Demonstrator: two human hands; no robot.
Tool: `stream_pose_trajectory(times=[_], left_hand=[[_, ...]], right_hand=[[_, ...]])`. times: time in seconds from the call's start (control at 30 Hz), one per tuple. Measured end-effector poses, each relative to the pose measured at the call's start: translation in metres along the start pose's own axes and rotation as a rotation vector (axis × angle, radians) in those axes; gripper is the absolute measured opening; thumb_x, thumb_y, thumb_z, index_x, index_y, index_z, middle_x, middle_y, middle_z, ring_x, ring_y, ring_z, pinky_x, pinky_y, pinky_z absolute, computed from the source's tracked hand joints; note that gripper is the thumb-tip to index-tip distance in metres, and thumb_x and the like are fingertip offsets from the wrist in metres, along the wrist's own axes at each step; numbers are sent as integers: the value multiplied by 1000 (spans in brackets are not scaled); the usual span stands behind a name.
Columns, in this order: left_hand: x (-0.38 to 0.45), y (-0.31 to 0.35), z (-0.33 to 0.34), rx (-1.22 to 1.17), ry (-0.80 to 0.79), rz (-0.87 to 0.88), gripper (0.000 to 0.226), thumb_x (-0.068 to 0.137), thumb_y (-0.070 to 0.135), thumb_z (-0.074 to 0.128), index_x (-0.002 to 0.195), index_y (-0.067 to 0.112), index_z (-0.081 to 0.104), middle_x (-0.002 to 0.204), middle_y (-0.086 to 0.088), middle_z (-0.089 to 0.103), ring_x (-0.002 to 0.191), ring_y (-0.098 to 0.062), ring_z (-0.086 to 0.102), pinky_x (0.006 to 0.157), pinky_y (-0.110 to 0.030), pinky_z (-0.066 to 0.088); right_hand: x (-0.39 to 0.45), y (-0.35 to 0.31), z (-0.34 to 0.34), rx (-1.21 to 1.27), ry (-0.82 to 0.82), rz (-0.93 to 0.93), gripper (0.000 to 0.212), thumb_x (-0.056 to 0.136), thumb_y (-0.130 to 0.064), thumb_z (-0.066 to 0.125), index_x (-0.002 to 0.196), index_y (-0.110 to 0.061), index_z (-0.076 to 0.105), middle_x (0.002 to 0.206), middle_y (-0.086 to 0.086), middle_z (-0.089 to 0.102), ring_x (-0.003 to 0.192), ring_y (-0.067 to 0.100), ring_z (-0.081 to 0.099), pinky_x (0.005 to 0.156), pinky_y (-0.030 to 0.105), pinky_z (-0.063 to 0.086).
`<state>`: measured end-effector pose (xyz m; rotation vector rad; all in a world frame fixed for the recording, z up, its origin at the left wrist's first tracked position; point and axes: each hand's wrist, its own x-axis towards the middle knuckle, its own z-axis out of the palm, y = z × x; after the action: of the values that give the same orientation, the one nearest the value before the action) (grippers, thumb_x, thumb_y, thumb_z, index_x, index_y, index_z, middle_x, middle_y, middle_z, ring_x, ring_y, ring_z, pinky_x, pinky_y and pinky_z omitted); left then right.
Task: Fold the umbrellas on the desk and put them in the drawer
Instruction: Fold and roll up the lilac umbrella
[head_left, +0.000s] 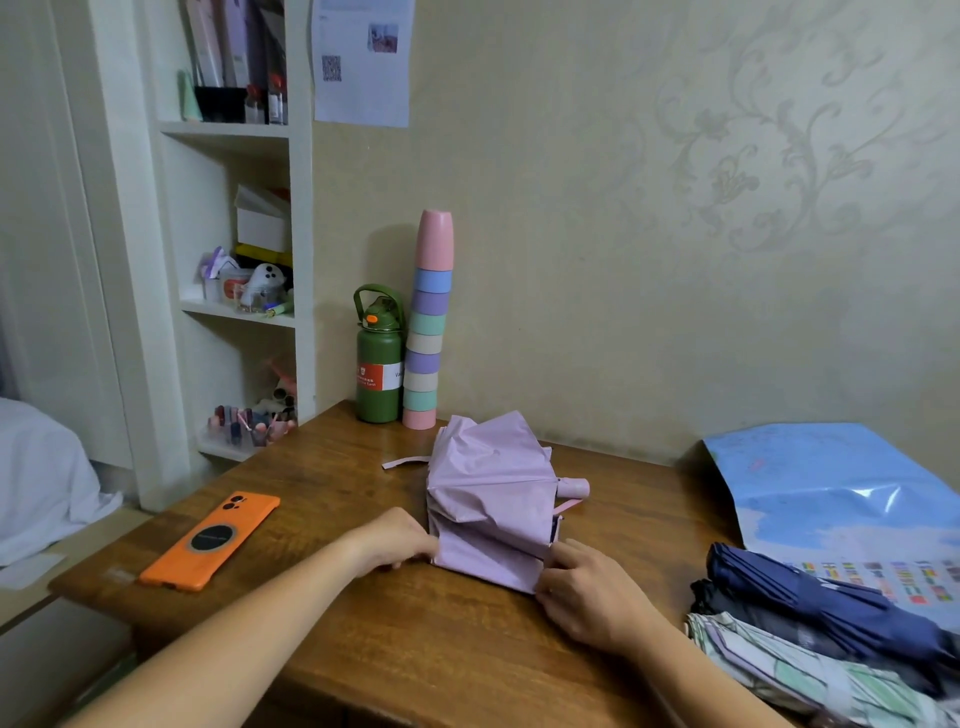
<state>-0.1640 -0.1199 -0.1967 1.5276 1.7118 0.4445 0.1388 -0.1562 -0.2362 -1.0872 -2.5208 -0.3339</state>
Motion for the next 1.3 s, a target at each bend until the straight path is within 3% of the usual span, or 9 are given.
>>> stream_pose_trajectory(times=[0.1, 0.2, 0.37, 0.7, 0.87, 0.97, 1.07, 1.13, 1.3], left_hand=[[1, 9, 2, 41, 33, -62, 36, 91, 52, 64, 86, 17, 70, 80, 0, 61, 54, -12, 46, 55, -24, 37], [3, 9, 9, 90, 91, -117, 31, 88, 42, 75, 96, 13, 68, 79, -3, 61, 56, -13, 46, 52, -23, 38], [3, 6, 10, -4, 59, -80, 15, 83, 28, 79, 89, 16, 74, 78, -3, 59, 62, -14, 45, 56, -24, 37], [6, 12, 15, -43, 146, -203, 38, 93, 51, 65, 105, 14, 67, 86, -1, 65, 62, -11, 48, 53, -20, 39], [2, 11, 28, 143, 287, -235, 61, 82, 26, 81, 132, 10, 52, 129, -10, 57, 111, -22, 63, 83, -28, 56], [-1, 11, 32, 315, 338, -137, 50, 81, 28, 83, 122, 15, 58, 127, -7, 58, 114, -24, 62, 91, -31, 56], [-2, 8, 34, 415, 380, 164, 17, 88, 15, 74, 99, 25, 65, 112, 5, 60, 109, -17, 59, 95, -29, 45], [1, 3, 33, 399, 359, 365, 17, 94, 12, 65, 94, 28, 72, 109, 9, 60, 110, -12, 57, 97, -28, 43], [6, -14, 33, 561, 219, 553, 34, 107, 24, 48, 137, 29, 63, 128, 6, 56, 123, -13, 50, 107, -30, 41]], right_hand=[[-1, 0, -3, 66, -23, 38, 22, 94, -34, 58, 75, -23, 61, 90, -5, 54, 84, 16, 53, 68, 30, 43], [3, -4, -4, 83, -65, 105, 26, 96, -41, 50, 79, -23, 60, 88, -6, 53, 83, 16, 53, 67, 32, 43], [9, -9, -6, 112, -118, 187, 33, 95, -50, 43, 117, -37, 64, 105, -12, 63, 91, 12, 59, 75, 34, 50], [22, -17, -2, 72, -90, 284, 30, 102, -46, 42, 94, -26, 62, 95, -4, 59, 87, 24, 59, 64, 36, 36], [32, -21, -4, 88, -154, 293, 25, 99, -42, 47, 106, -30, 68, 103, 1, 64, 92, 28, 60, 65, 34, 37], [37, -20, -5, 94, -191, 295, 23, 97, -39, 50, 100, -27, 69, 99, 3, 67, 89, 29, 59, 63, 34, 35], [39, -18, -4, 95, -213, 295, 21, 94, -36, 51, 88, -20, 63, 92, 4, 65, 83, 28, 56, 61, 36, 37], [40, -17, -5, 106, -217, 293, 22, 93, -36, 51, 85, -19, 62, 89, 4, 64, 80, 28, 56, 61, 38, 40], [38, -16, -2, 83, -172, 290, 22, 93, -39, 49, 88, -22, 62, 92, 2, 64, 84, 27, 58, 62, 37, 39]])
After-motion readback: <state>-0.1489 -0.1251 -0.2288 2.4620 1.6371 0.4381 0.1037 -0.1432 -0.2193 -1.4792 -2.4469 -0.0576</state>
